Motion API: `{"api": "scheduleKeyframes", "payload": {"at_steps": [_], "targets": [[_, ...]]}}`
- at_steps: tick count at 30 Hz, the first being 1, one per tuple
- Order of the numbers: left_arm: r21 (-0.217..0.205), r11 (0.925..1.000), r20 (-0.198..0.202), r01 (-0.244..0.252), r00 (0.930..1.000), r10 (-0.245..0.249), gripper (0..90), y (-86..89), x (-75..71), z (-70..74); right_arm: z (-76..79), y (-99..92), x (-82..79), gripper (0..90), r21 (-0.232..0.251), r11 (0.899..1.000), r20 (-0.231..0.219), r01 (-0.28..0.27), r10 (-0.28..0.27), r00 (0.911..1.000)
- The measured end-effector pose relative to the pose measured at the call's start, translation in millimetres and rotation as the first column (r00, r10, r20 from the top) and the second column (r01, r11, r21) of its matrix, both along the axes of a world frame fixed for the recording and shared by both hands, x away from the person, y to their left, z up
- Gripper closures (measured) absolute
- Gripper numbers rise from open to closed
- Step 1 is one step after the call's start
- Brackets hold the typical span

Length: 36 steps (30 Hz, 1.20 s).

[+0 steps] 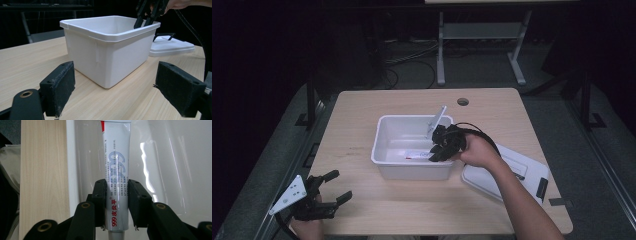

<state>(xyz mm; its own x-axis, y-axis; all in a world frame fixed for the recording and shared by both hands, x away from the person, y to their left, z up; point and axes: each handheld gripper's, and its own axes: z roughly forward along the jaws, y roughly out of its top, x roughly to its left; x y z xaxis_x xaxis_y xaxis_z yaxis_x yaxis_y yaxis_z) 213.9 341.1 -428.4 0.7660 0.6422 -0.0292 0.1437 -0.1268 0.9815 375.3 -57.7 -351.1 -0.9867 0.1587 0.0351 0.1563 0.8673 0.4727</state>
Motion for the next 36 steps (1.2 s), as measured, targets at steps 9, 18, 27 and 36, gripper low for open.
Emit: {"api": "scheduleKeyframes", "payload": {"at_steps": [9, 18, 27, 36], "targets": [[-0.002, 1.0, 0.002, 0.0, 1.0, 0.0, 15.7, 1.2, -0.5, 0.2, -3.3, 3.5, 0.8, 68.2, -0.006, 1.0, -0.009, -0.004, 0.003, 1.0], [-0.007, 1.0, 0.002, -0.001, 1.0, 0.001, 15.7, 1.5, -0.3, 0.0, -9.3, 6.1, 2.2, 68.2, 0.0, 1.0, -0.019, -0.012, 0.012, 0.9997], [-0.002, 1.0, 0.002, 0.001, 1.0, -0.001, 15.7, 1.1, -0.7, 0.4, -10.6, 5.8, 2.9, 68.2, -0.007, 1.0, -0.02, -0.006, 0.006, 0.9998], [-0.005, 1.0, 0.003, 0.002, 1.0, -0.002, 15.7, 1.2, -0.4, 0.3, -9.2, 6.7, 3.4, 63.3, 0.01, 1.0, -0.029, 0.003, -0.002, 0.9996]]}}
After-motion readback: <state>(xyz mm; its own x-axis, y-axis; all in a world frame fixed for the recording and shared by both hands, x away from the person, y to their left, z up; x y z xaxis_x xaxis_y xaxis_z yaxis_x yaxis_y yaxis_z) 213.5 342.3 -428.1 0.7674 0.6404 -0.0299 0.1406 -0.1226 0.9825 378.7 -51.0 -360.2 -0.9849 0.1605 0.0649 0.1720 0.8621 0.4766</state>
